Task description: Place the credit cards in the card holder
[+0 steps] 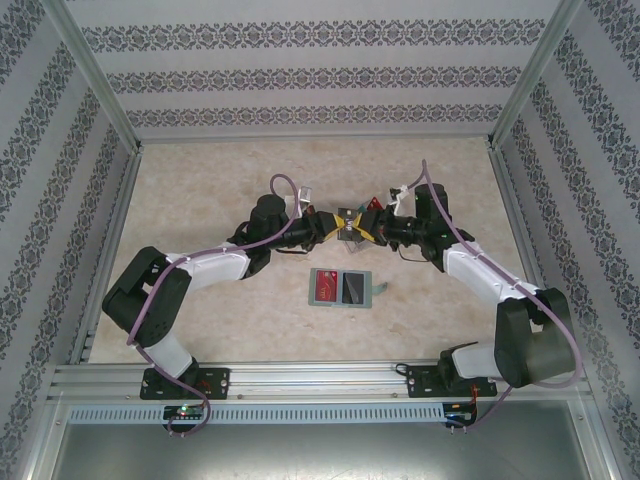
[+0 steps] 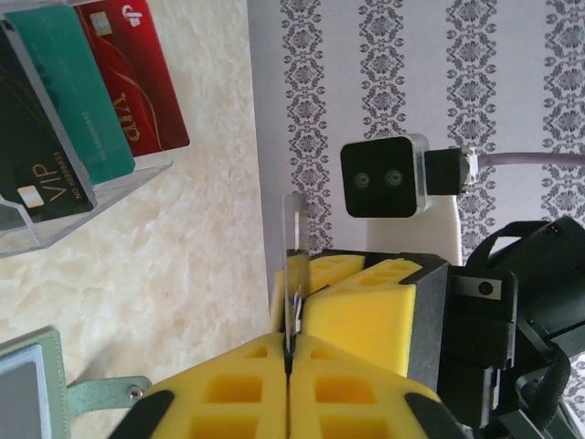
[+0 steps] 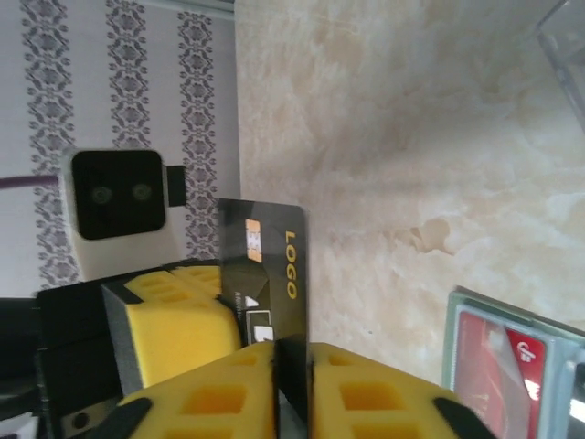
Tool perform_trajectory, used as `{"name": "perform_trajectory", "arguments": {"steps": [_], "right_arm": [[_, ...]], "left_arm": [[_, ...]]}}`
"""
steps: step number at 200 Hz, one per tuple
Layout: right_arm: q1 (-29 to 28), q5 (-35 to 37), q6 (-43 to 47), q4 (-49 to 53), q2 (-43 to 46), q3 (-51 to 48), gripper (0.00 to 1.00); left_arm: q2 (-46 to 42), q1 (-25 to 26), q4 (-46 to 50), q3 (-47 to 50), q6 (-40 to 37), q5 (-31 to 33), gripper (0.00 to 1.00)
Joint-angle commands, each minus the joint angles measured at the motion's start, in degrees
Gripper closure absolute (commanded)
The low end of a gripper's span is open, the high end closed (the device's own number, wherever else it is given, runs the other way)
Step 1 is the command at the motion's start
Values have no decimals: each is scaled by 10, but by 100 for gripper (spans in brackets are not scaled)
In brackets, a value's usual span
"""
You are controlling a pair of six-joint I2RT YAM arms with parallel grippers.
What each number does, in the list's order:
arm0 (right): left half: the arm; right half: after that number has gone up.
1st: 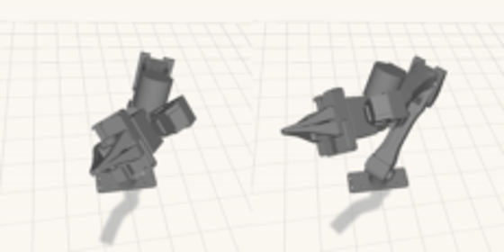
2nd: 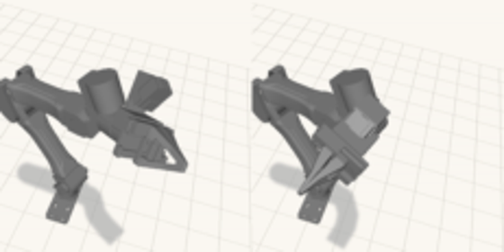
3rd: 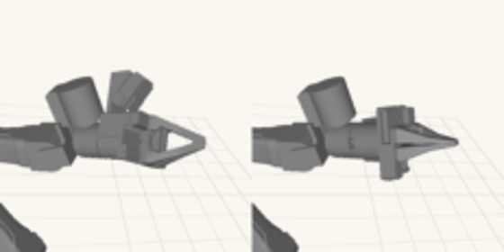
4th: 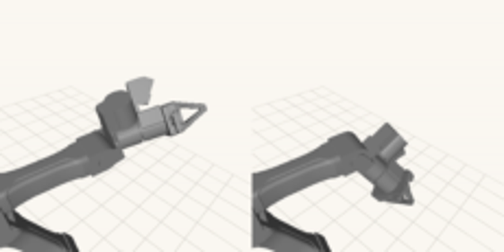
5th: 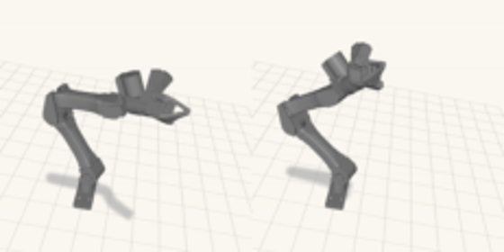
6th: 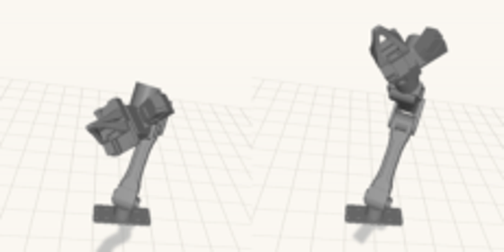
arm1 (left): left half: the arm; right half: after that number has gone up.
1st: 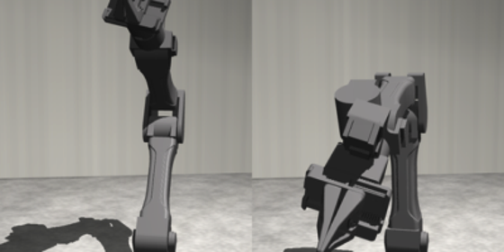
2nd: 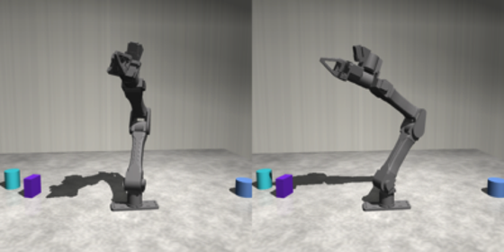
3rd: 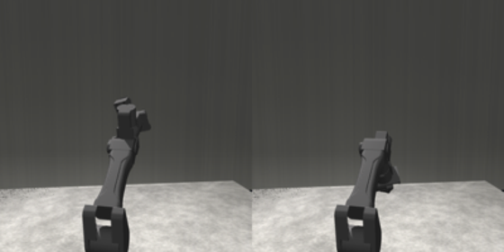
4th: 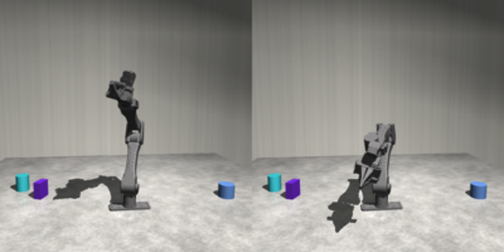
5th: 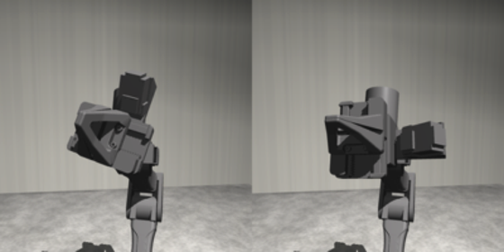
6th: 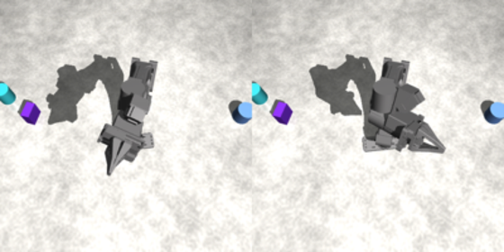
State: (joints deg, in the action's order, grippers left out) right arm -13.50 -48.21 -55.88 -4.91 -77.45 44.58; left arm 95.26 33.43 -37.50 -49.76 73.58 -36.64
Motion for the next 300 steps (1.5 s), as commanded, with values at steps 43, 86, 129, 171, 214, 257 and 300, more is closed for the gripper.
{"name": "perform_trajectory", "arguments": {"steps": [43,86,129,171,214,257,300], "right_arm": [[6,117,125,141,62,-48,95],[-34,260,176,198,112,-136,94],[-62,266,162,147,111,-183,94],[-66,278,170,146,80,-181,94],[-68,278,176,157,90,-176,94],[-68,268,185,169,107,-174,95],[-67,271,180,167,107,-177,95]], "left_arm": [[-51,0,250,14,-112,73,42],[-65,14,406,30,-188,149,37],[-37,29,412,37,-193,157,37],[-14,43,426,22,-197,171,37],[0,52,441,16,-204,185,39],[11,55,437,16,-202,181,41],[19,57,436,12,-201,178,43]]}}
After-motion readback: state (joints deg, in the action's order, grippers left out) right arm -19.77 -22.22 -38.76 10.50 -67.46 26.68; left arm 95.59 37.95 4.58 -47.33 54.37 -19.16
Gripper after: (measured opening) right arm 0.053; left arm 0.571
